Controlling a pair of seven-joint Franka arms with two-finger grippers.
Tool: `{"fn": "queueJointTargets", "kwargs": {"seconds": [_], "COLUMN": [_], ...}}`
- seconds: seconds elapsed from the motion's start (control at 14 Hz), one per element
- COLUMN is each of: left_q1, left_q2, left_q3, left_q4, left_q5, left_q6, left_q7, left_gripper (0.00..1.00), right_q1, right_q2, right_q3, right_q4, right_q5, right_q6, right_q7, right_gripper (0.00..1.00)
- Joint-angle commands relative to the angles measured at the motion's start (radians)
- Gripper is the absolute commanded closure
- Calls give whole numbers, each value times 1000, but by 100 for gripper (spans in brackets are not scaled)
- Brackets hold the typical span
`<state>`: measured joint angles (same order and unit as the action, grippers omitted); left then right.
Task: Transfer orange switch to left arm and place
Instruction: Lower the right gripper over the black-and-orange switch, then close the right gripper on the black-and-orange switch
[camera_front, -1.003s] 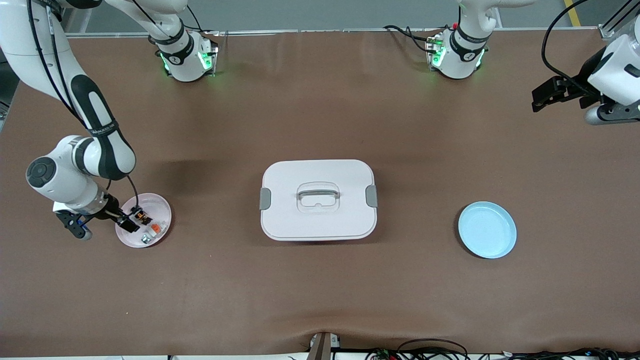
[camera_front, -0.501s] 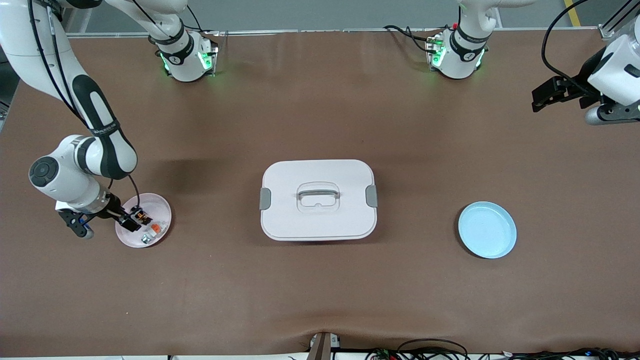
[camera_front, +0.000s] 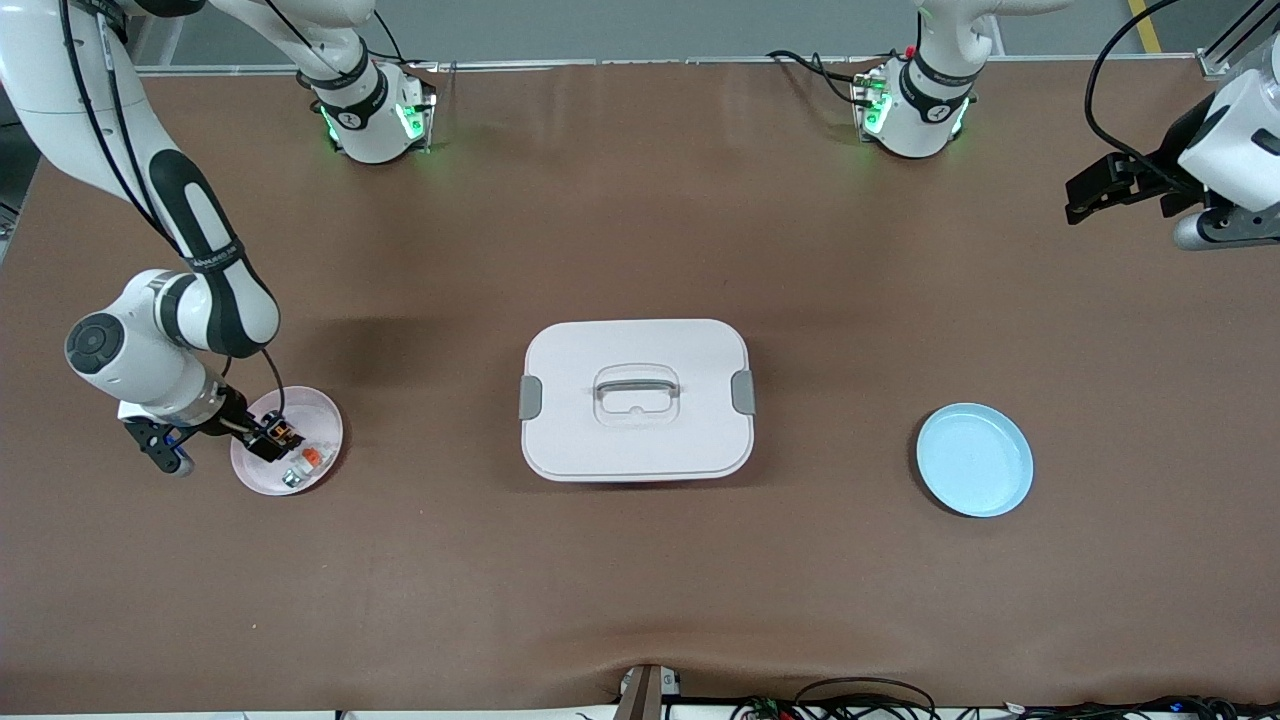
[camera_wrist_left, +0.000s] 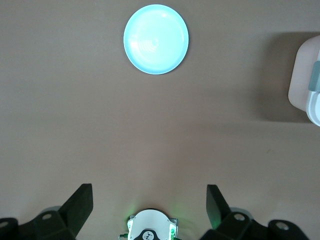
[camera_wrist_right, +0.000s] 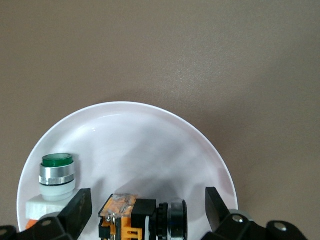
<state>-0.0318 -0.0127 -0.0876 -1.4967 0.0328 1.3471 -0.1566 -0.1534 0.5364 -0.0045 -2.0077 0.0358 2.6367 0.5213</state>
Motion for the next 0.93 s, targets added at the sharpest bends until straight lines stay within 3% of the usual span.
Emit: {"fn": "queueJointTargets", "kwargs": {"seconds": [0.0,0.86], "left_q1": [3,4], "left_q2": [-9,-6], "left_q3": [-4,-4], "left_q4": [1,1], "left_q5": [18,18], "left_q6": [-11,-8], "left_q7": [-4,-4], "left_gripper": [0,0], "right_q1": [5,18], "right_q2": [-10,-10], "right_q3": [1,3], "right_q4": [-22,-36], "right_q5": [12,12], "right_q6": [11,-3], "right_q7": [13,11], "right_gripper": [0,0]}}
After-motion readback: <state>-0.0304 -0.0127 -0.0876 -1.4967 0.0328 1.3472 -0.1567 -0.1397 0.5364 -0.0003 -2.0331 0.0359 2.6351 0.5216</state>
